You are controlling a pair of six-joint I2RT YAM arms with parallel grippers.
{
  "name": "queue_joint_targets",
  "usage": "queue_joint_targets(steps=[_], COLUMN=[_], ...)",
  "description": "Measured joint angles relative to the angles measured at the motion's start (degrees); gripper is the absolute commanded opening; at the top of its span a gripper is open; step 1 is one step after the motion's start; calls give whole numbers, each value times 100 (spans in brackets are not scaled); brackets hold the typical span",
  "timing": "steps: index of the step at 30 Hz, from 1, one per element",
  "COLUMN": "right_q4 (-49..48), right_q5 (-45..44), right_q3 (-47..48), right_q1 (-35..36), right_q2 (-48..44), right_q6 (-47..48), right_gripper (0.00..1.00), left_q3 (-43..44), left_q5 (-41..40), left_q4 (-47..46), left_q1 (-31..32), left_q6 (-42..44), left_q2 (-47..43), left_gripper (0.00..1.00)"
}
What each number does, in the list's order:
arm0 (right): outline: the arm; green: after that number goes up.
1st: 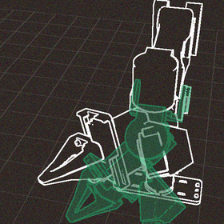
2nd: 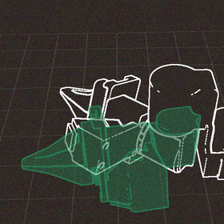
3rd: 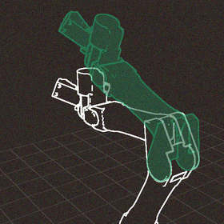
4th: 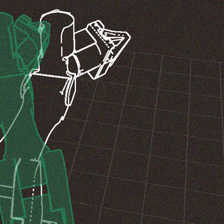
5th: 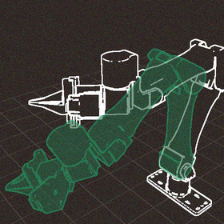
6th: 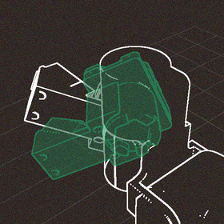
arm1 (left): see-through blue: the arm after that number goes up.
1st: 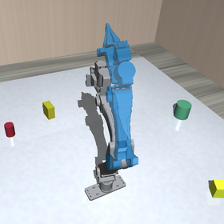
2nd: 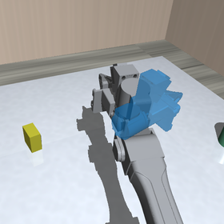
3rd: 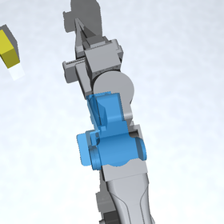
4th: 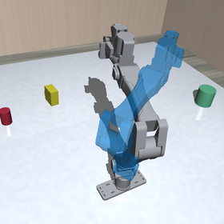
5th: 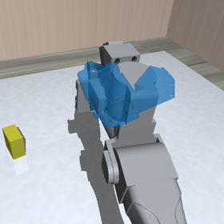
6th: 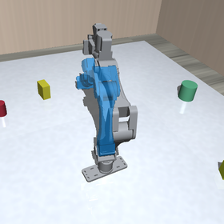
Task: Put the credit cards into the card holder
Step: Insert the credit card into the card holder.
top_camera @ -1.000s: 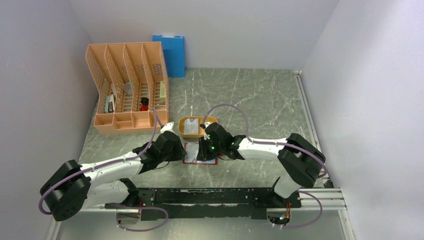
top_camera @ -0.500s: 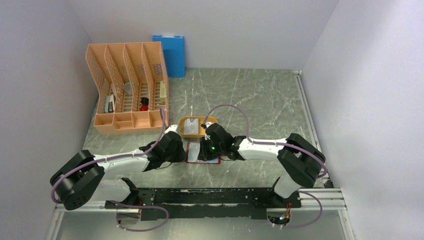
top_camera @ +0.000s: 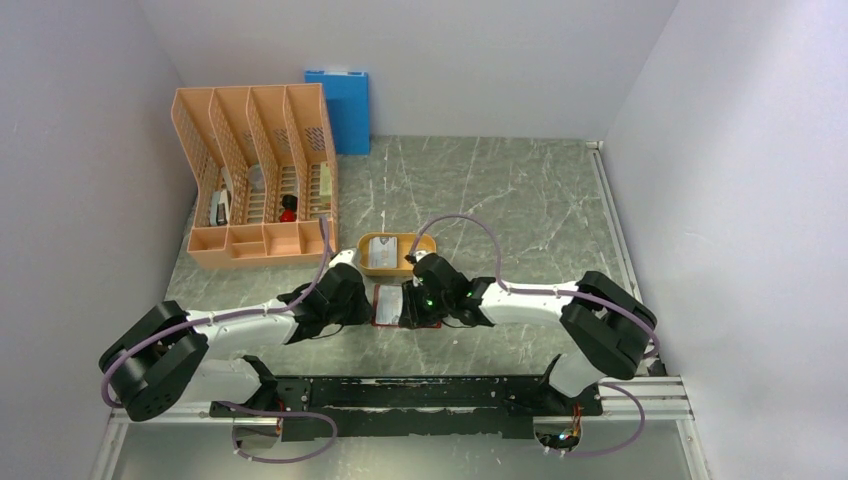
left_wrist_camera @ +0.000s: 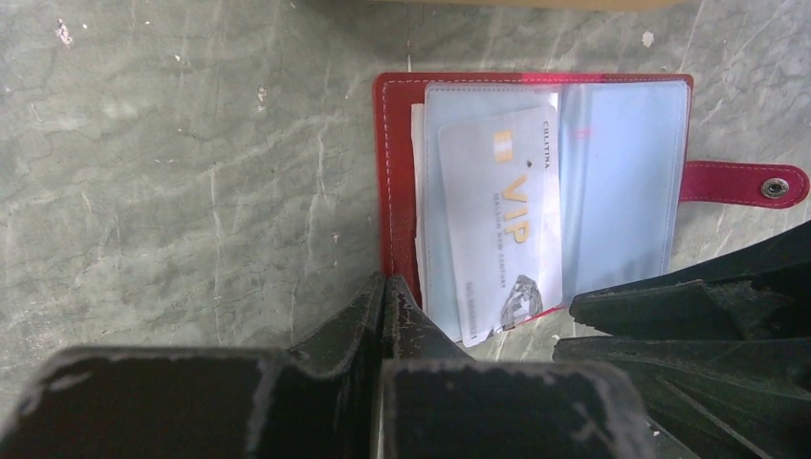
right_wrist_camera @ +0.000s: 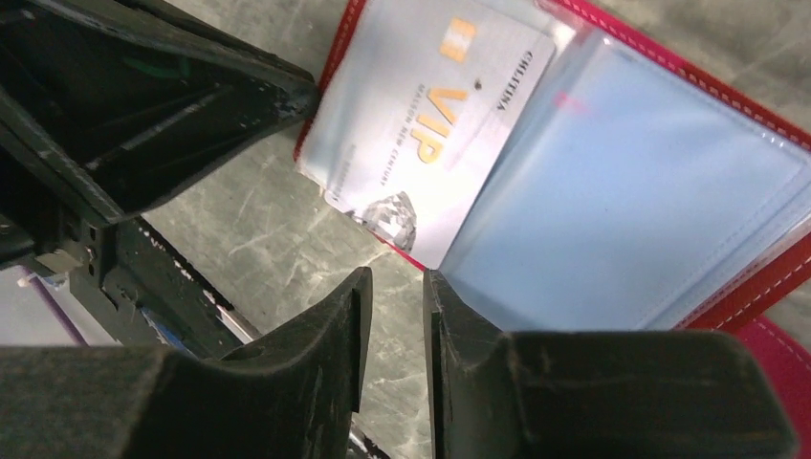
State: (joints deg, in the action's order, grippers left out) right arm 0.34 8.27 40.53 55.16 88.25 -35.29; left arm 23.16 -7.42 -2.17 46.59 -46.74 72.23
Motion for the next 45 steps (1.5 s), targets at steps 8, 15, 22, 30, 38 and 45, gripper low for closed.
queue_joint_targets(steps=[8,15,22,30,38,45], right_q4=[-391,-820,-1263,-1530,-1528,-1526], right_q5=[133,28,208,442,389,393], right_q3=[-275,-428,-509,-540,-542,-542], right_q1=[-181,-376,-776,-791,-848,-866], right_q2=[4,-286,-81,282,319,361], right_q6=[-494,-962,-1394,-1622,-1696,-1703], right_gripper=[31,31,31,31,31,31], left_q3=[-37,-101,-138,-149,-149,-151], left_q5=[11,20,24,31,33,33], left_q4=[-68,-151,-221,-245,-245,-247], left_q1=[0,0,0,0,0,0], left_q6=[0,-2,-4,-2,-4,-4], left_q2=[-7,-42,-52,-52,-52,-52], left_gripper=[5,5,5,5,5,5])
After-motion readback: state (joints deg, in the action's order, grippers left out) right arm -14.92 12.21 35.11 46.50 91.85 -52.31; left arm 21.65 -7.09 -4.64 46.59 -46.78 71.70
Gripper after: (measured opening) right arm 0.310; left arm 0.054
